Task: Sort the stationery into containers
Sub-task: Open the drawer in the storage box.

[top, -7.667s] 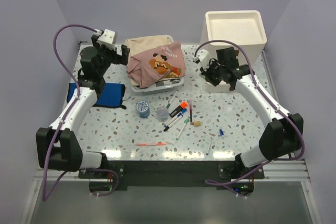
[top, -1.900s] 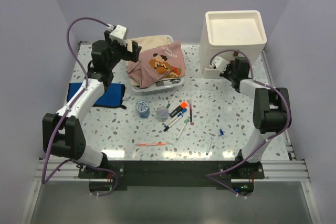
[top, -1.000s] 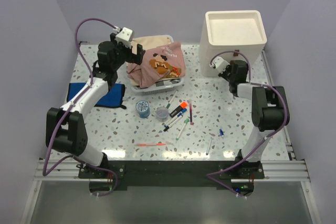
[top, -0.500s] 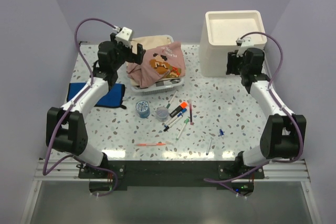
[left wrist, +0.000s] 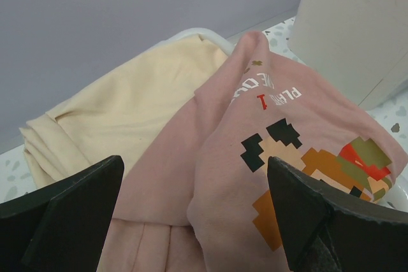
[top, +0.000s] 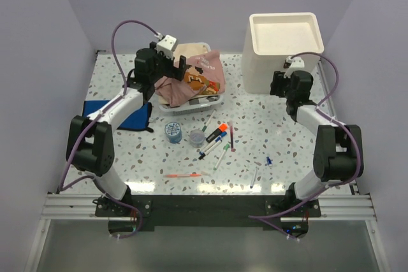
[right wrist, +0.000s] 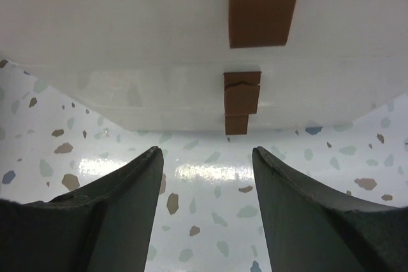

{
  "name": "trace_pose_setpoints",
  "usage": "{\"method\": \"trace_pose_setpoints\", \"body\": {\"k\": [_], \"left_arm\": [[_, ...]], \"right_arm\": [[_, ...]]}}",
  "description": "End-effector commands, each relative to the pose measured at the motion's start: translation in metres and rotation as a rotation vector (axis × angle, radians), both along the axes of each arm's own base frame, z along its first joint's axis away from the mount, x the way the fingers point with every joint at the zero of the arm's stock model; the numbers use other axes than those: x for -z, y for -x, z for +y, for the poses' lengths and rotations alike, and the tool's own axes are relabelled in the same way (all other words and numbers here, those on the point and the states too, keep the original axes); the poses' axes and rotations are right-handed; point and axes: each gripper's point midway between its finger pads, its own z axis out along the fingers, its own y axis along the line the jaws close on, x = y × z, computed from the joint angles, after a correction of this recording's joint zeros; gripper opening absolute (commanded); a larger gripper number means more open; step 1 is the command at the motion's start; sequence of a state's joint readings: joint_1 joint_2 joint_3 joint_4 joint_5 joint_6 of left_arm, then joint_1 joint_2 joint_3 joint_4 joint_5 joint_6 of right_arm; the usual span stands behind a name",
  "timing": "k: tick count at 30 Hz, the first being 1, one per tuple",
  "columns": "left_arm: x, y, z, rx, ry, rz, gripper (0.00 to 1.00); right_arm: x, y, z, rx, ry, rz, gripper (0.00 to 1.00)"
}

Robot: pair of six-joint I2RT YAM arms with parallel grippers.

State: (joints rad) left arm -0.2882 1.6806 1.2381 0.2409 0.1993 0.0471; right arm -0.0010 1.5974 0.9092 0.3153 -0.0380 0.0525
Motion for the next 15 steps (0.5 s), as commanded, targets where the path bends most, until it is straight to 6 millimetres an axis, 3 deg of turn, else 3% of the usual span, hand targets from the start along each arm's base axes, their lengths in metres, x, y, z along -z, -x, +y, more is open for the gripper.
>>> {"method": "trace_pose_setpoints", "body": {"k": [1, 10, 15], "left_arm": [[-0.014, -0.011, 0.002, -0.016, 0.003, -0.056, 1.00], [-0.020, -0.019, 0.003, -0.022, 0.000, -0.076, 1.00], [-0.015, -0.018, 0.005, -0.031, -0.005, -0.066, 1.00]], "right_arm": [[-0.034, -0.021, -0.022, 0.056, 0.029, -0.143, 0.62], [-0.025, -0.030, -0.027, 0.070, 0.052, -0.132, 0.62], [-0.030, -0.036, -0.032, 0.091, 0.060, -0.156, 0.63]]}}
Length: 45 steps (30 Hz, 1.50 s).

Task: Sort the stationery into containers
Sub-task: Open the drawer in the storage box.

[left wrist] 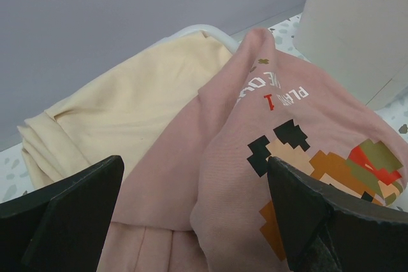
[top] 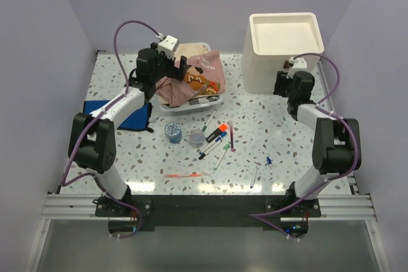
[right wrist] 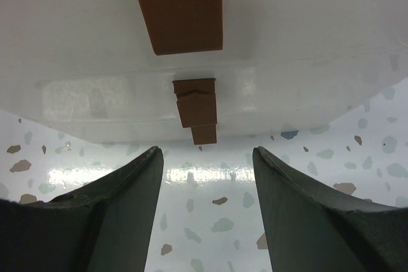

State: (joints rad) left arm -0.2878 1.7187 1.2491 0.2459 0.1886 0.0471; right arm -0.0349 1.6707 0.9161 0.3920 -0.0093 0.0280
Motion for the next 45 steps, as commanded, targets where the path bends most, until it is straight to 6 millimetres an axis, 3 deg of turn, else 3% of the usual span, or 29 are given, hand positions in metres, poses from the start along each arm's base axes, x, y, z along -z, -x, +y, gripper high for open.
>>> {"method": "trace_pose_setpoints", "body": {"k": [1, 10, 19, 23, 38, 45], "left_arm": [[-0.028, -0.010, 0.006, -0.022, 0.004, -0.085, 1.00], [-0.032, -0.012, 0.003, -0.020, 0.012, -0.095, 1.00], [-0.079, -0.014, -0.011, 0.010, 0.078, -0.171, 1.00], [-0.088, -0.014, -0.014, 0.016, 0.093, -0.187, 1.00], [-0.081, -0.014, -0.017, 0.020, 0.085, -0.183, 1.00], [-0.077, -0.014, -0.018, 0.023, 0.086, -0.176, 1.00]], "right_arm": [[-0.044, -0.024, -0.009, 0.035, 0.029, -0.145, 0.63], [-0.051, -0.030, -0.014, 0.049, 0.026, -0.176, 0.63], [-0.043, -0.034, -0.020, 0.070, 0.024, -0.159, 0.55], [-0.043, -0.035, -0.021, 0.074, 0.026, -0.159, 0.50], [-0.047, -0.050, -0.034, 0.141, 0.005, -0.197, 0.47], [-0.049, -0.043, -0.033, 0.170, -0.032, -0.207, 0.50]]}}
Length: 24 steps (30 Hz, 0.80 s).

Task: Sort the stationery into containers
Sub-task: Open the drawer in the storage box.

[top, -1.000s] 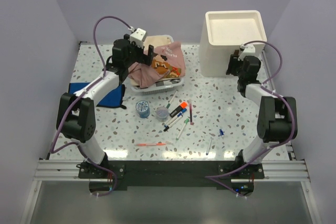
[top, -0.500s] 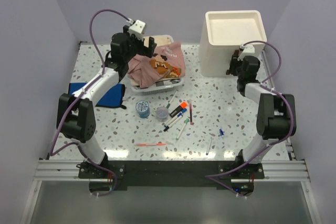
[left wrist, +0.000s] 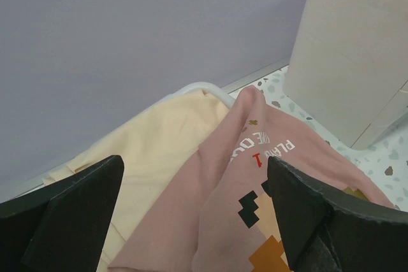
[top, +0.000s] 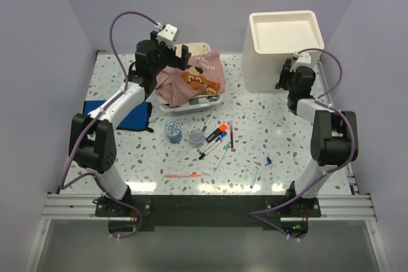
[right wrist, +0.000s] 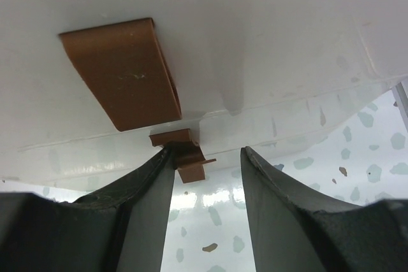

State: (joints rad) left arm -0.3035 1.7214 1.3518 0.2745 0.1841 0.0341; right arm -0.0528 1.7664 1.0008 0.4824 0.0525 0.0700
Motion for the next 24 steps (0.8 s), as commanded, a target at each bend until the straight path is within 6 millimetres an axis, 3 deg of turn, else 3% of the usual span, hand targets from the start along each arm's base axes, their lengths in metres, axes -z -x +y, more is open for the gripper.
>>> {"method": "trace_pose_setpoints", "body": {"k": [1, 6, 7, 13, 16, 20, 24], "left_arm": [[-0.021, -0.002, -0.007, 0.015, 0.037, -0.059, 1.00], [-0.017, -0.002, -0.009, 0.019, 0.039, -0.058, 1.00], [-0.016, -0.003, -0.009, 0.016, 0.038, -0.058, 1.00], [-0.010, 0.000, -0.015, 0.022, 0.033, -0.056, 1.00], [-0.007, 0.000, -0.018, 0.026, 0.030, -0.056, 1.00], [-0.006, -0.002, -0.019, 0.024, 0.030, -0.058, 1.00], [-0.008, -0.002, -0.018, 0.019, 0.020, -0.070, 1.00]], "right_arm": [[-0.038, -0.008, -0.014, 0.091, -0.014, -0.130, 0.49], [-0.031, 0.000, -0.007, 0.132, -0.050, -0.137, 0.39], [-0.030, 0.000, -0.008, 0.146, -0.057, -0.139, 0.32], [-0.031, -0.009, -0.004, 0.149, -0.083, -0.162, 0.16], [-0.032, -0.017, -0.002, 0.130, -0.079, -0.168, 0.00], [-0.036, -0.019, 0.002, 0.119, -0.105, -0.165, 0.00], [-0.039, -0.006, 0.004, 0.106, -0.120, -0.126, 0.00]]}}
